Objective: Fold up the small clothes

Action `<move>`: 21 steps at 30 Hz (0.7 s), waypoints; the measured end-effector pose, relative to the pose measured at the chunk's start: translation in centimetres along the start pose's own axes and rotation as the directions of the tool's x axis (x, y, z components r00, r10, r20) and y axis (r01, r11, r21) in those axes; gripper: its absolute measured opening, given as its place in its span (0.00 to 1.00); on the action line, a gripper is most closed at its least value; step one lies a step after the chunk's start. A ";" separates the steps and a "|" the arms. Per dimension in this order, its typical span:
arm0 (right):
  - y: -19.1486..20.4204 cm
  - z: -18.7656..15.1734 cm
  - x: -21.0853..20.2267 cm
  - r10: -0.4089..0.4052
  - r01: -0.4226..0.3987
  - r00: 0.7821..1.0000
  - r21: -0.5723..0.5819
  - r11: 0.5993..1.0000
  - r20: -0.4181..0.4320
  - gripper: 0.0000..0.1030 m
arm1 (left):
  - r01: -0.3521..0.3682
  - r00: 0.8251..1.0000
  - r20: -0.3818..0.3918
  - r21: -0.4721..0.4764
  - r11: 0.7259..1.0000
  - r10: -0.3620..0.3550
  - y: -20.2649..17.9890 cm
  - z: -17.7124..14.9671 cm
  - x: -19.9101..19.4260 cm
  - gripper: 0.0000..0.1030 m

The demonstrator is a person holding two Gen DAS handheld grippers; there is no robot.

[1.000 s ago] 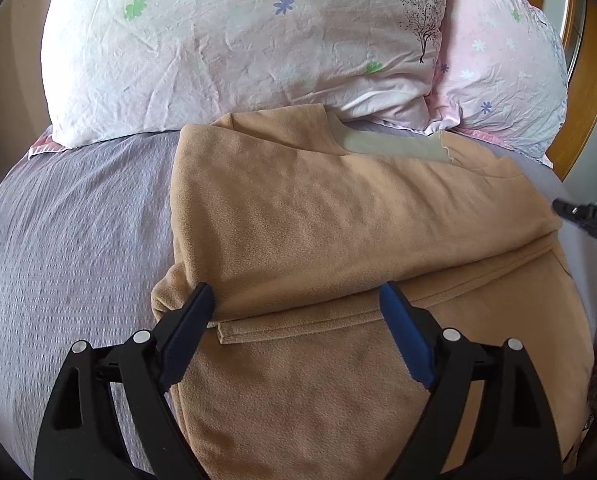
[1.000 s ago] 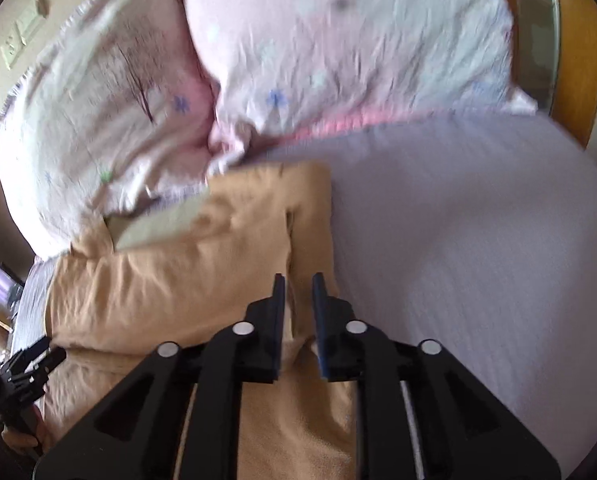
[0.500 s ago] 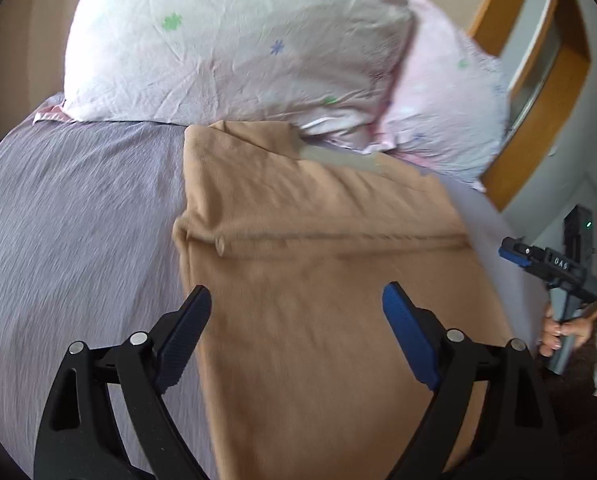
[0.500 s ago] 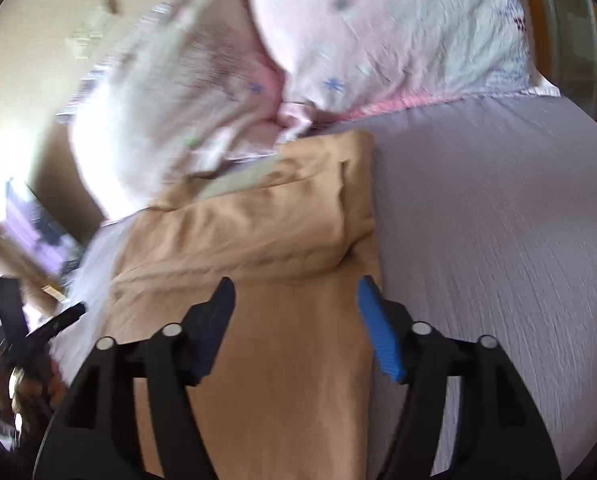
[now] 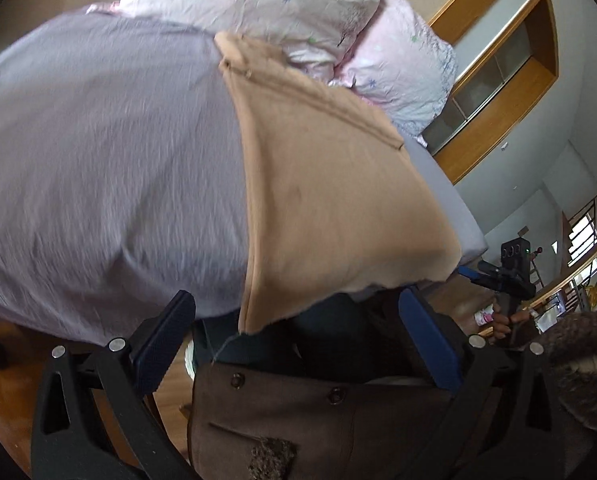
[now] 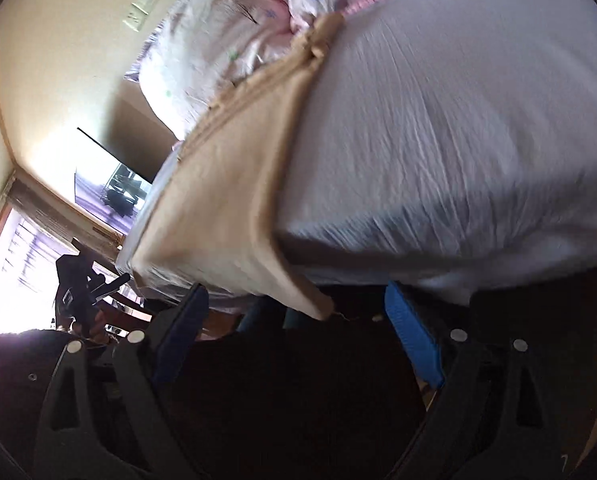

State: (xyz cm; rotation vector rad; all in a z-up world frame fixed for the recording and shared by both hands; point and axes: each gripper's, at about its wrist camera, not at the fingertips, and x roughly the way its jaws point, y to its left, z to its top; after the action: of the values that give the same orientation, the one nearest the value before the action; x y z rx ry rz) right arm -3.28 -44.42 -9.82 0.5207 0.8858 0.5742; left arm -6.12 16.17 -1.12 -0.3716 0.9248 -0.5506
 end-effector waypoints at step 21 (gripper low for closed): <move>7.3 5.3 -0.6 0.361 -0.332 0.928 -0.238 0.913 0.093 0.06 | 0.229 0.973 0.087 -0.210 0.951 -0.215 1.0 5.9 0.2 0.06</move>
State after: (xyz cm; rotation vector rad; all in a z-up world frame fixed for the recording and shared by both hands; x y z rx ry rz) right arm -1.03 -40.48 -2.04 0.5127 0.5925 0.9400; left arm -0.89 17.27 1.51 -0.6951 0.8899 -0.6407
